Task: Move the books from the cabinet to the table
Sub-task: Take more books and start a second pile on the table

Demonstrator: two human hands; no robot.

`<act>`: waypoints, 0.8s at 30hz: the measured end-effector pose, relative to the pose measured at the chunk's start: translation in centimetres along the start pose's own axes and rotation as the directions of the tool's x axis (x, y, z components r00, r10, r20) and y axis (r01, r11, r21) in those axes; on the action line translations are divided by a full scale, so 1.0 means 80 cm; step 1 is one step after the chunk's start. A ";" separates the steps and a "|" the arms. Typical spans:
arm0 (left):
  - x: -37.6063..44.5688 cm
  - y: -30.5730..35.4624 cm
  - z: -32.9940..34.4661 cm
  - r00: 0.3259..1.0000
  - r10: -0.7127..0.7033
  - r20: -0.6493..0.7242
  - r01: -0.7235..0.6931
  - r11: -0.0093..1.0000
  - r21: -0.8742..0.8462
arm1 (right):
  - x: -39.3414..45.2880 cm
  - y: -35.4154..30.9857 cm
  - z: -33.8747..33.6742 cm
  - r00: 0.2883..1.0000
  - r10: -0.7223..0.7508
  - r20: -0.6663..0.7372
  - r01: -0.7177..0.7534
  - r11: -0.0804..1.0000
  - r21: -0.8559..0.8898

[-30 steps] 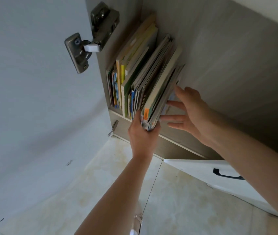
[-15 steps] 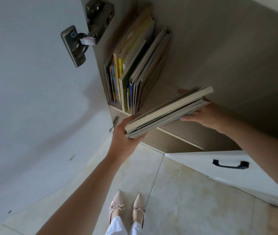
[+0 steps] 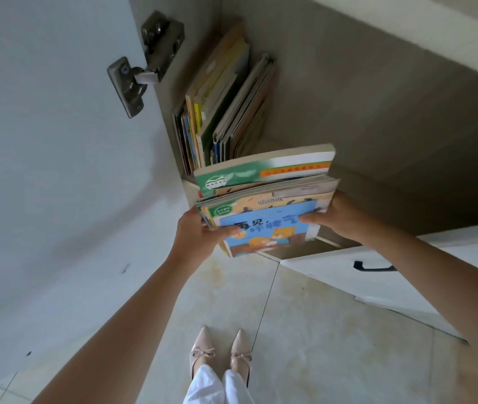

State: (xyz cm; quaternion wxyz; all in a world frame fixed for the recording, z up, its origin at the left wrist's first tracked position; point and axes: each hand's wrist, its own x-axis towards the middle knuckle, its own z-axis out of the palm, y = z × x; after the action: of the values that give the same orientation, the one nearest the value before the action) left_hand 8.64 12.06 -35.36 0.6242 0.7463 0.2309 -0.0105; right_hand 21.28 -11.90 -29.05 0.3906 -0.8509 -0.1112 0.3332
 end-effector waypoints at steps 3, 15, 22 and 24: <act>-0.036 0.014 -0.010 0.998 -0.058 0.001 0.058 0.997 -0.050 | -0.031 -0.014 0.002 0.990 0.105 0.093 -0.107 0.994 0.018; -0.225 0.148 -0.096 0.918 -0.368 -0.149 0.321 0.909 -0.265 | -0.259 -0.138 0.050 0.983 0.161 0.092 -0.182 0.929 0.323; -0.317 0.209 -0.128 0.879 -0.446 -0.167 0.376 0.866 -0.330 | -0.337 -0.194 0.089 0.945 0.305 -0.116 -0.184 0.792 0.582; -0.337 0.217 -0.128 0.853 -0.491 -0.177 0.407 0.838 -0.362 | -0.352 -0.206 0.094 0.941 0.321 -0.107 -0.202 0.788 0.582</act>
State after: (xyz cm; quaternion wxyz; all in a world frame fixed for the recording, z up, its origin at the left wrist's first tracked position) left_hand -12.01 10.76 -8.85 0.6774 0.5570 0.4800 -0.0222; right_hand -3.70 -9.09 -6.90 0.5827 -0.7339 0.1514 0.3146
